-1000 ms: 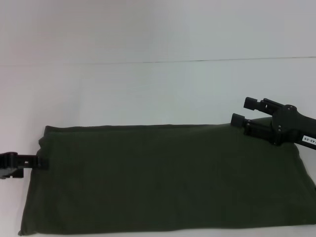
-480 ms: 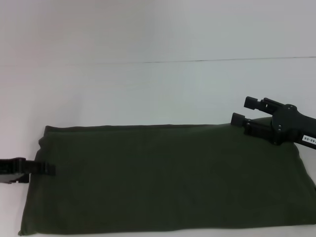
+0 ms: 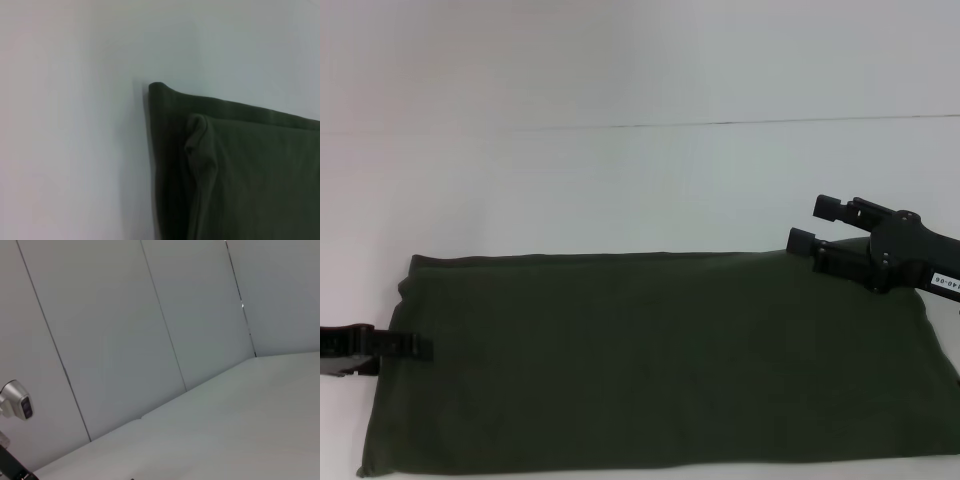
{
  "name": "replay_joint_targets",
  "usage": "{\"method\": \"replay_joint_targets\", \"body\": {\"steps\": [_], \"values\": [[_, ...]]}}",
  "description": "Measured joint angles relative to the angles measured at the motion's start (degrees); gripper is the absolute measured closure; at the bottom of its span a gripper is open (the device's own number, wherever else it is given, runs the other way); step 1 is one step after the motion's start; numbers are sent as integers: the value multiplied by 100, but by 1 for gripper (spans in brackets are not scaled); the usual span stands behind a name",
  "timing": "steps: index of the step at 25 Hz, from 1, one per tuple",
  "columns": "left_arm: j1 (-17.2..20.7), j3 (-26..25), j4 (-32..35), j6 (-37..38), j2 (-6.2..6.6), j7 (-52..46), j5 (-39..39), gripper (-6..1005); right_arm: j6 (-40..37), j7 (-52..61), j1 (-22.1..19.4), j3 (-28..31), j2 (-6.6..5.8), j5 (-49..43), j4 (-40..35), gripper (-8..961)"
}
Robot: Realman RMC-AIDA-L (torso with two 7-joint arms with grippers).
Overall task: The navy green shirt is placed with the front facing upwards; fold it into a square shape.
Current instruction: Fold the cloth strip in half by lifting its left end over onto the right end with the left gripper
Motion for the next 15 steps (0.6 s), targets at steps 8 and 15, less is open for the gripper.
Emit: {"method": "replay_joint_targets", "body": {"steps": [8, 15], "values": [[-32, 0, -143, -35, 2, -1, 0, 66, 0, 0, 10, -6, 0, 0, 28, 118], [-41, 0, -168, -89, 2, -1, -1, 66, 0, 0, 7, 1, -1, 0, 36, 118]]}}
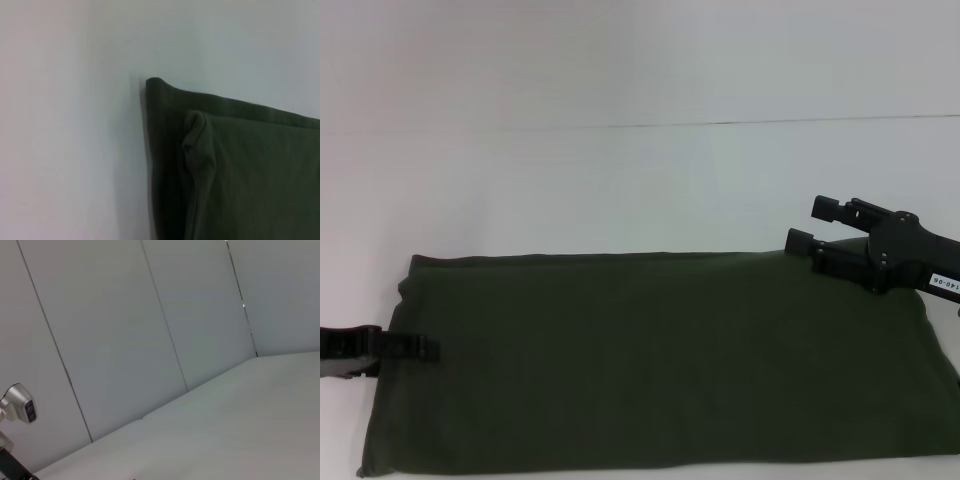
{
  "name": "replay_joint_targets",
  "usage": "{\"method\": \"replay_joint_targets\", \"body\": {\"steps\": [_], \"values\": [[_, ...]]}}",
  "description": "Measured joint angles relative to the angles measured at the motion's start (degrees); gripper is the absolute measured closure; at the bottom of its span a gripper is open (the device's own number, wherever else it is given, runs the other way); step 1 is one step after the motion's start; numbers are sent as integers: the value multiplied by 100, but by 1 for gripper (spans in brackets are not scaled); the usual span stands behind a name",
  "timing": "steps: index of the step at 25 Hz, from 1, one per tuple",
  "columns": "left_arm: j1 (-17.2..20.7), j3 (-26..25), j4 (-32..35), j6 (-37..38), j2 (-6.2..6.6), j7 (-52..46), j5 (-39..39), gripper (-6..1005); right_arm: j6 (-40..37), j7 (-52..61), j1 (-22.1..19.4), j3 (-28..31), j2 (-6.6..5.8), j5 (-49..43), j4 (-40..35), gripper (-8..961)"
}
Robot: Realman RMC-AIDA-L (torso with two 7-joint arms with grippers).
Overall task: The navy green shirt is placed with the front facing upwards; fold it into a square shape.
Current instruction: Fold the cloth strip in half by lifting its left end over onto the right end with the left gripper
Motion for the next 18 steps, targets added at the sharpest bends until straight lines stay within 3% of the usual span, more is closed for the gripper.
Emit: {"method": "replay_joint_targets", "body": {"steps": [18], "values": [[-54, 45, -124, -91, 18, 18, 8, 66, 0, -8, 3, 3, 0, 0, 3, 119]]}}
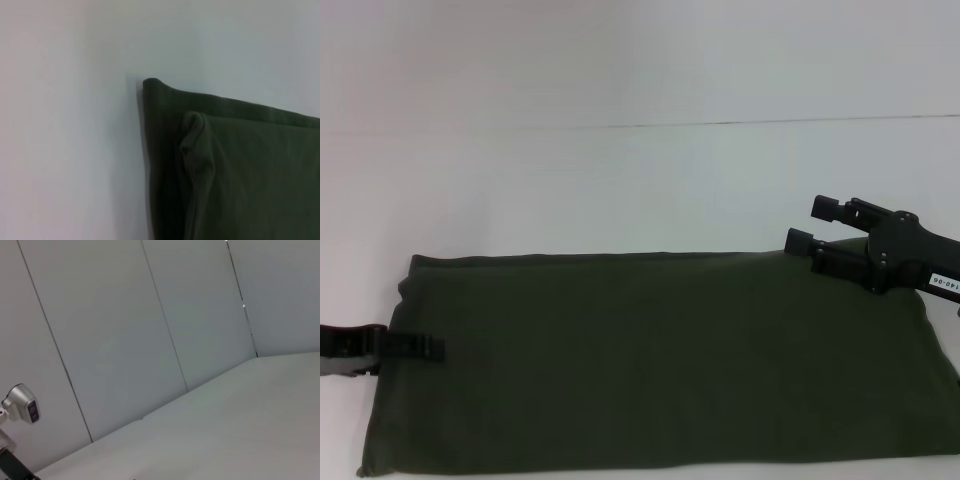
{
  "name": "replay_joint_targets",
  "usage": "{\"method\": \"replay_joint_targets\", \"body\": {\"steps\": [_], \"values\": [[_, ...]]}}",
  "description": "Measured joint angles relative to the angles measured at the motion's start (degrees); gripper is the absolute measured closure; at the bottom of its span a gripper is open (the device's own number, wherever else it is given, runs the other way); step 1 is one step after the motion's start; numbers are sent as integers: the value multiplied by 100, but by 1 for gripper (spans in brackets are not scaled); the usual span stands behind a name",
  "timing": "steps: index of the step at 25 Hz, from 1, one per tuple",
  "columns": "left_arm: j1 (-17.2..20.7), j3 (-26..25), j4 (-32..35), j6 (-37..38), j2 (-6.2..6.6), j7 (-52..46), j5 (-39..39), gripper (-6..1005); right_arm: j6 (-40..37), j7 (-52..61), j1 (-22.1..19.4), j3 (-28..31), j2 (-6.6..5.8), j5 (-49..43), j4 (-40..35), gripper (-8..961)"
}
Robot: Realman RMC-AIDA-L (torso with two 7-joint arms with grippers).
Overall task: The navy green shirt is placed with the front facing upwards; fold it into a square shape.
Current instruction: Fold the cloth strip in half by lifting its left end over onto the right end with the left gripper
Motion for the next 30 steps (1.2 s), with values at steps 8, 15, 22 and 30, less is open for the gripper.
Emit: {"method": "replay_joint_targets", "body": {"steps": [8, 15, 22, 30], "values": [[-26, 171, -28, -20, -15, -14, -12, 66, 3, 0, 5, 0, -1, 0, 4, 119], [-111, 180, -256, -9, -1, -18, -41, 77, 8, 0, 6, 0, -9, 0, 4, 119], [-159, 184, -313, -5, 2, -19, -50, 91, 31, -1, 6, 0, -9, 0, 4, 119], [-269, 183, -492, 90, 20, 18, -169, 107, 63, 0, 4, 0, -9, 0, 4, 119]]}}
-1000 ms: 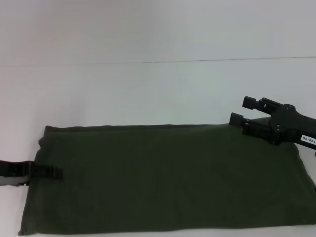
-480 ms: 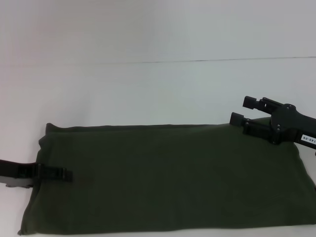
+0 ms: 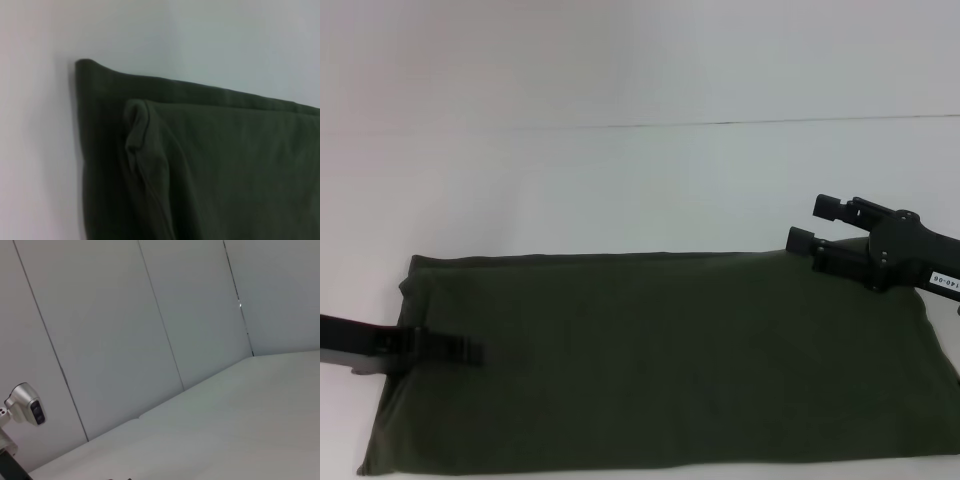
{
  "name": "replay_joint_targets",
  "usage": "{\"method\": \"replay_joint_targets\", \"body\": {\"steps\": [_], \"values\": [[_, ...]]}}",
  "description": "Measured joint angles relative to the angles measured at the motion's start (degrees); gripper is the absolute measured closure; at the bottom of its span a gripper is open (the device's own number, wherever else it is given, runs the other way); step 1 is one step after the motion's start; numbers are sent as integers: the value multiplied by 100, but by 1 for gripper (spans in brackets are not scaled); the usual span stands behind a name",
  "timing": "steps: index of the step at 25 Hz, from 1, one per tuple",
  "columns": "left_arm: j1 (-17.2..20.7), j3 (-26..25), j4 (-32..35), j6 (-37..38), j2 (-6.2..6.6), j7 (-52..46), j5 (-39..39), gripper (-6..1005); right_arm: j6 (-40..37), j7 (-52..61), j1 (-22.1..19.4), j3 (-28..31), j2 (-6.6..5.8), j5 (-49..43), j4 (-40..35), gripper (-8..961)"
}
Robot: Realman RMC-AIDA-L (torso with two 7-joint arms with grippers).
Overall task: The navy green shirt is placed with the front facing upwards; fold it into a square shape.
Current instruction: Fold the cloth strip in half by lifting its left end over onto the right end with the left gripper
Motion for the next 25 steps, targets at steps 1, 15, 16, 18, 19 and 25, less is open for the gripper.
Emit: {"method": "replay_joint_targets", "body": {"steps": [1, 15, 16, 18, 19, 25], "values": [[-9, 0, -18, 2, 5, 1, 0, 109, 0, 0, -4, 0, 0, 0, 0, 119], [-63, 203, -96, -43, -15, 29, -7, 577, -2, -9, -24, 0, 2, 0, 0, 119], [-66, 223, -93, -50, -17, 30, -6, 615, -2, -9, -25, 0, 2, 0, 0, 119], [-71, 240, -85, -62, -19, 31, -2, 662, -2, -9, -25, 0, 2, 0, 0, 119], [-71, 244, -82, -64, -19, 31, -2, 685, -2, -9, -25, 0, 1, 0, 0, 119], [-72, 256, -71, -68, -21, 48, -6, 826, -2, -9, -8, -1, 0, 0, 0, 119]]}}
